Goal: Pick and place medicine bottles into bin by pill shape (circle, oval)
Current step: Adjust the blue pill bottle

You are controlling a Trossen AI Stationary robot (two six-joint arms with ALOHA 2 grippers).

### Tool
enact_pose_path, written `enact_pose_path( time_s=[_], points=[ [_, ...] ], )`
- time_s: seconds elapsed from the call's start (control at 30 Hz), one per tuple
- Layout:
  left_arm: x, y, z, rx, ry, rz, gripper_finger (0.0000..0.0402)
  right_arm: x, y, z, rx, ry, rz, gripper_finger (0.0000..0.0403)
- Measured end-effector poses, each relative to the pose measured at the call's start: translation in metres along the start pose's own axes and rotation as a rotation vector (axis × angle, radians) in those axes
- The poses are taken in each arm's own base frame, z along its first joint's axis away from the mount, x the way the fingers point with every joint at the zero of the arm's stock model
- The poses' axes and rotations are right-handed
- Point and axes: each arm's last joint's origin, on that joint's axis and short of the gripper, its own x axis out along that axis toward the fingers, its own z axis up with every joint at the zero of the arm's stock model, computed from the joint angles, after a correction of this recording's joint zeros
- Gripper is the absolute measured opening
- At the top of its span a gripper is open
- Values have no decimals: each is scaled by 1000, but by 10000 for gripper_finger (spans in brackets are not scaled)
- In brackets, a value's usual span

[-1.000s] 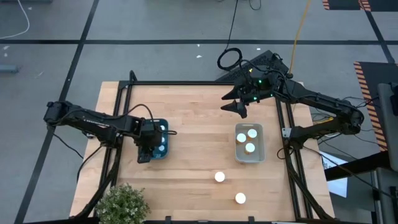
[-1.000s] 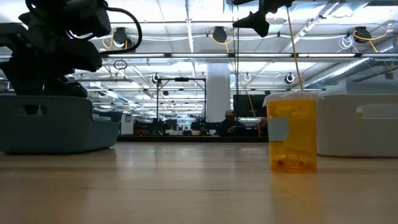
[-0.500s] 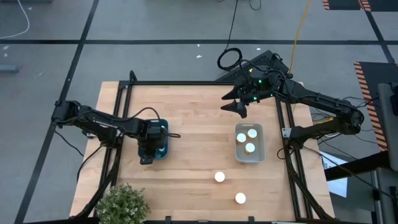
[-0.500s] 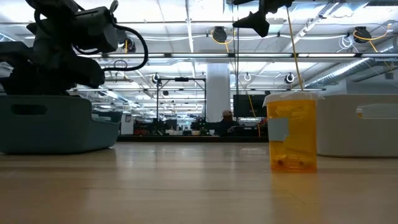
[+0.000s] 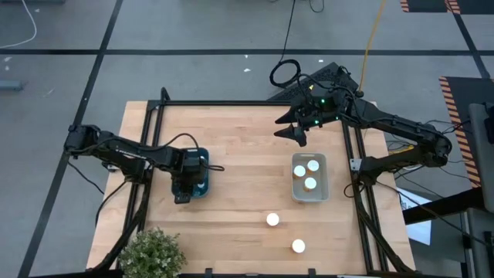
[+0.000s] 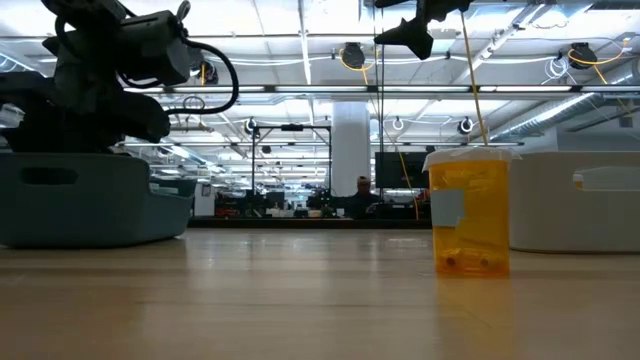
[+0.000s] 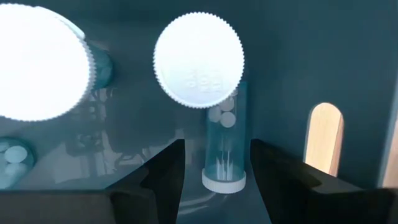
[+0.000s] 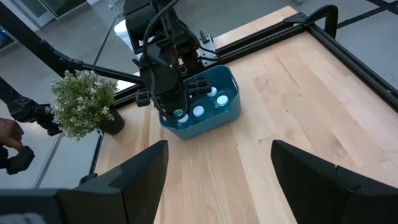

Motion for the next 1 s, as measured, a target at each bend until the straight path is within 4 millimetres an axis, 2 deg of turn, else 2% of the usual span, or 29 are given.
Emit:
enact_pose_path(
  time_s=[0.3,0.67,1.0],
  points=[
    [3,2,-3,27,11,5,181,0,0,0,0,0,0,276],
    [4,2,-5,44,18,0,123,0,0,0,0,0,0,276],
    [4,3,-4,64,11,30,120,0,0,0,-1,0,0,276]
  ],
)
